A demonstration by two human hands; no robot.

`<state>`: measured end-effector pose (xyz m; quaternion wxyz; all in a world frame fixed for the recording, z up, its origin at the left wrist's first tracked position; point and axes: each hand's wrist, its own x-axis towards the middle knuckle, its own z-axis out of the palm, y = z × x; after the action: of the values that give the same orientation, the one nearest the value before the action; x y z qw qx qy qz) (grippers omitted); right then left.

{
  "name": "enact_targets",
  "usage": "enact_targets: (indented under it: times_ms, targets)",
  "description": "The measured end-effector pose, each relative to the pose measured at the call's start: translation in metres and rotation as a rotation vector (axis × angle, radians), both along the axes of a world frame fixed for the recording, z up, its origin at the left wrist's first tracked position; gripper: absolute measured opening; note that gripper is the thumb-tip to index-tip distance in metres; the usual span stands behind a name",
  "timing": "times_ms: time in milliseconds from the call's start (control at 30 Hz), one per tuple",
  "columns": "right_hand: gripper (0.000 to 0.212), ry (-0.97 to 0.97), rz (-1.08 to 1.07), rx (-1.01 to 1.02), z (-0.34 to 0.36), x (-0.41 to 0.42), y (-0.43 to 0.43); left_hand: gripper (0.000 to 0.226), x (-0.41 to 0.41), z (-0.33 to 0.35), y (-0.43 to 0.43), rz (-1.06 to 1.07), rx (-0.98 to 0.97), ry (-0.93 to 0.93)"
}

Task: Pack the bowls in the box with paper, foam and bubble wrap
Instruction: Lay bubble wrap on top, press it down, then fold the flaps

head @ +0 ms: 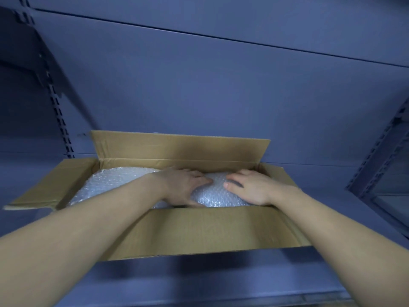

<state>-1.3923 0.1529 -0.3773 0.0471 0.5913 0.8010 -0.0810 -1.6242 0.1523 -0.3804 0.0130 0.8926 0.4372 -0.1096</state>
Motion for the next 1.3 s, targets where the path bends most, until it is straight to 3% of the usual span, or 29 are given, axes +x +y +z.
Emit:
enact_targets:
  times_ms: [100,200,267,367,533,667,833,933,1033,1100,1167,1300]
  targets:
    - [0.066,0.018,-0.012,-0.02,-0.004,0.001,0.005,0.084,-0.001,0.0,-0.002,0.028,-0.021,-0.092]
    - [0.062,0.106,-0.004,0.026,-0.003,0.003,0.005,0.059,-0.012,0.007,-0.01,0.154,0.004,-0.639]
    - [0.056,0.17,0.057,0.103,0.004,0.003,-0.001,0.041,-0.03,0.013,-0.011,0.129,0.164,-0.792]
    - [0.052,0.24,0.16,0.124,0.012,-0.006,-0.008,0.042,-0.064,0.005,-0.008,0.089,0.191,-0.659]
    - [0.058,0.131,0.188,-0.003,0.004,-0.037,-0.006,0.065,-0.079,-0.002,-0.025,0.225,0.127,-0.414]
    - [0.063,0.072,0.167,-0.09,-0.002,-0.045,-0.004,0.05,-0.074,-0.006,-0.024,0.262,0.063,-0.291]
    - [0.063,0.054,0.159,-0.092,-0.007,-0.046,0.001,0.051,-0.068,-0.012,-0.019,0.259,0.035,-0.269]
    - [0.06,0.116,0.194,0.044,-0.007,-0.051,0.005,0.051,-0.068,-0.012,-0.018,0.243,0.021,-0.289]
    - [0.05,0.174,0.291,0.179,-0.004,-0.074,0.008,0.051,-0.072,-0.005,-0.022,0.21,0.084,-0.448]
    - [0.048,0.196,0.355,0.199,-0.002,-0.096,0.011,0.063,-0.083,0.004,-0.025,0.207,0.184,-0.532]
    - [0.05,0.186,0.377,0.174,-0.002,-0.116,0.014,0.063,-0.101,0.01,-0.027,0.258,0.25,-0.495]
    - [0.053,0.109,0.311,0.071,-0.006,-0.134,0.02,0.065,-0.126,0.012,-0.039,0.361,0.207,-0.247]
